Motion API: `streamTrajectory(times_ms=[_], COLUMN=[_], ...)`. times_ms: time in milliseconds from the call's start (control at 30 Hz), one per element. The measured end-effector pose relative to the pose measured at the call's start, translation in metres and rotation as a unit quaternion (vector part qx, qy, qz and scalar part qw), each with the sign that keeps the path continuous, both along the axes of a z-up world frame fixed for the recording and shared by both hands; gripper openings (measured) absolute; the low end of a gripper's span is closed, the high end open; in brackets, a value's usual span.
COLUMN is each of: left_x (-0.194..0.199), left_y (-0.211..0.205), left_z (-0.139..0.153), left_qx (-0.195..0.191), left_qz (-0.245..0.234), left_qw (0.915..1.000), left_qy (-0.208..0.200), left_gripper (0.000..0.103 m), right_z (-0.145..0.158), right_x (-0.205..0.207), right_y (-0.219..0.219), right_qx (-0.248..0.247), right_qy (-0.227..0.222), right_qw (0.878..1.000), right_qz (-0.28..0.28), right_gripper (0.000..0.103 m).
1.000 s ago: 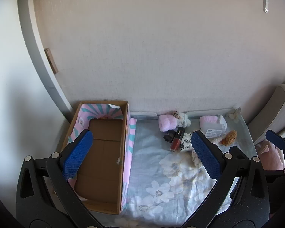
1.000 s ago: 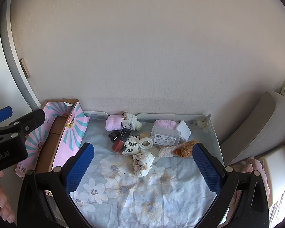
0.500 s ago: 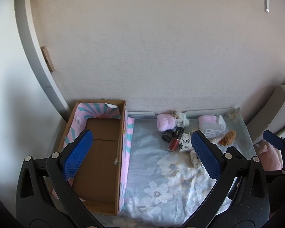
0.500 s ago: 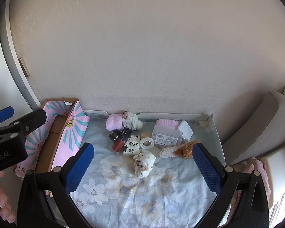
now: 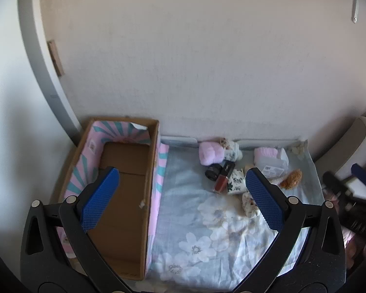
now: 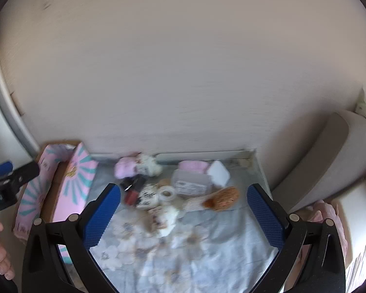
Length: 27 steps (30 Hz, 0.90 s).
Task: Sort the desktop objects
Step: 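Move both tools toward the items on the sheet, then grasp the pink fluffy pouch with the left tool while the right tool grasps the clear plastic box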
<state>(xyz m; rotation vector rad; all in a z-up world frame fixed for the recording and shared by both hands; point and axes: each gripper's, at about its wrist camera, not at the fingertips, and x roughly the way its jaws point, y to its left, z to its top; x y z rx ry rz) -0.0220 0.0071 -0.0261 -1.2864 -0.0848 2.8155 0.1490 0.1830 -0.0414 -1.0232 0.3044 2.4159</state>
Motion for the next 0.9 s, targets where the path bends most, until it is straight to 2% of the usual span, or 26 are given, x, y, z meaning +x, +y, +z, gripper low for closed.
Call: streamTrajectory(times_ms=[167, 300, 533, 633, 733, 800, 833, 900], left_x=[-0.021, -0.048, -0.098, -0.113, -0.125, -0.129, -0.131, -0.134], left_y=[0.013, 0.025, 0.046, 0.054, 0.062, 0.064, 0.065, 0.066], left_z=[-0.012, -0.029, -0.100, -0.127, -0.148, -0.155, -0.159, -0.164], left_qx=[0.002, 0.004, 0.012, 0.004, -0.007, -0.009, -0.011, -0.010], left_qz=[-0.012, -0.017, -0.001, 0.003, 0.001, 0.000, 0.000, -0.001], left_qw=[0.9997, 0.9993, 0.9972, 0.9971, 0.9968, 0.9967, 0.9965, 0.9961], left_qy=[-0.019, -0.033, -0.074, -0.076, -0.080, -0.081, -0.083, -0.088], left_gripper=[0.103, 0.103, 0.103, 0.103, 0.103, 0.103, 0.103, 0.103], right_z=[-0.009, -0.029, -0.104, -0.130, -0.144, -0.155, -0.157, -0.154], right_x=[-0.002, -0.009, -0.042, -0.062, -0.075, -0.085, -0.086, -0.086], right_y=[0.037, 0.058, 0.066, 0.064, 0.066, 0.069, 0.069, 0.064], right_qx=[-0.017, -0.034, -0.086, -0.083, -0.086, -0.105, -0.108, -0.073], right_qy=[-0.009, -0.021, -0.038, -0.046, -0.039, -0.058, -0.051, -0.035], right_qw=[1.000, 0.999, 0.996, 0.995, 0.995, 0.991, 0.991, 0.995], right_qz=[-0.015, -0.008, 0.007, -0.011, -0.037, -0.052, -0.053, -0.061], right_gripper=[0.103, 0.103, 0.103, 0.103, 0.103, 0.103, 0.103, 0.103])
